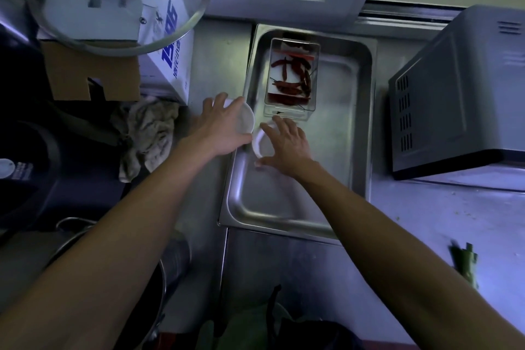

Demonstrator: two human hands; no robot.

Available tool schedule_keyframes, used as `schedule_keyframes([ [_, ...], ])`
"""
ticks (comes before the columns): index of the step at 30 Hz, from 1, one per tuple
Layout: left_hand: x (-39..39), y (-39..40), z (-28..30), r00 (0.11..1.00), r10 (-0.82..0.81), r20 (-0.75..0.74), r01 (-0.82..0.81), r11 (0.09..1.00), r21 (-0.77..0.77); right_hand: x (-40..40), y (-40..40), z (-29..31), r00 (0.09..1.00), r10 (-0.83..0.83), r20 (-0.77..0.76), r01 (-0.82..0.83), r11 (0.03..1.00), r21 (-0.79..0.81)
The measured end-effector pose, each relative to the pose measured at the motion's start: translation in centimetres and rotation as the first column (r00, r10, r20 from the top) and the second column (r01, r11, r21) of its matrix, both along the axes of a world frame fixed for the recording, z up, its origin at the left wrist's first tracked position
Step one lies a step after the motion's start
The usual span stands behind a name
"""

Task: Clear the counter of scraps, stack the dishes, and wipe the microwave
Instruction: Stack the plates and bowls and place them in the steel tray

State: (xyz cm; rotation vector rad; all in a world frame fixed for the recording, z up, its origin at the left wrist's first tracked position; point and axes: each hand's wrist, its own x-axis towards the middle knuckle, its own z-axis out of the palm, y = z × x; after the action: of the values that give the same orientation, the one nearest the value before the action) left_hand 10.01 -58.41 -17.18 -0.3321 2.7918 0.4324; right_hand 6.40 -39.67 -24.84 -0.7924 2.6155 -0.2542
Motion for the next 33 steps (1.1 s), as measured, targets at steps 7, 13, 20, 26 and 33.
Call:
schedule_keyframes([
  [7,0.1,1.0,0.1,0.999,-0.033,0.021,0.032,0.999,0.018,0.6,1.2,0.2,0.996,-0.082,0.032,0.085,0.991,-0.106],
  [13,0.0,3.3,0.0,0.996,-0.093,0.000,0.093,0.995,0.019,1.0,5.7,1.7,0.965,-0.263,0.017,0.261,0.944,-0.203],
  [20,0.2,7.3,-2.0,0.985,-0.169,0.015,0.169,0.986,-0.006,1.7,9.6,3.4,0.939,-0.340,0.051,0.342,0.908,-0.241],
  [26,-0.6,10.0,-3.8,0.973,-0.229,0.032,0.230,0.973,-0.017,2.7,11.2,3.3,0.930,-0.357,0.087,0.366,0.888,-0.279],
  [33,-1.4,10.2,-5.7,0.961,-0.255,0.104,0.265,0.960,-0.089,2.7,12.3,2.1,0.920,-0.372,0.124,0.392,0.873,-0.289],
])
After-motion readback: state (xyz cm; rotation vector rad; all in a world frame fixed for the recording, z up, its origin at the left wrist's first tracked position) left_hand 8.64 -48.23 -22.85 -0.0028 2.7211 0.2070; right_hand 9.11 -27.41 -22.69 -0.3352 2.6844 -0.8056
